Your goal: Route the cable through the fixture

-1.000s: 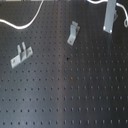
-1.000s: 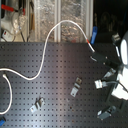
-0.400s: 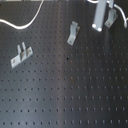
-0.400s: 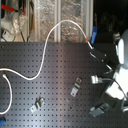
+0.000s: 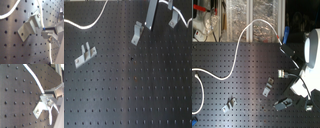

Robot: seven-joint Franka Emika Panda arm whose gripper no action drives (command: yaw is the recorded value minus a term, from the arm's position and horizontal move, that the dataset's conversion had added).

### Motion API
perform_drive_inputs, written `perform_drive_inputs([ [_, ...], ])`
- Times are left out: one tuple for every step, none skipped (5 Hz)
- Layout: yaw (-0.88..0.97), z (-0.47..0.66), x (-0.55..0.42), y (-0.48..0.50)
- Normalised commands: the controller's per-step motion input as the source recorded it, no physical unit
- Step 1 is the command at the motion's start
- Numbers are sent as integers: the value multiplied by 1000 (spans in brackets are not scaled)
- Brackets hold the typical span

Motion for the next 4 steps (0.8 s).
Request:
perform_drive_inputs([
  [-11,115,-317,-364],
  [-237,42,-53,-186],
  [-217,26,43,-33],
  [-226,88,18,-10],
])
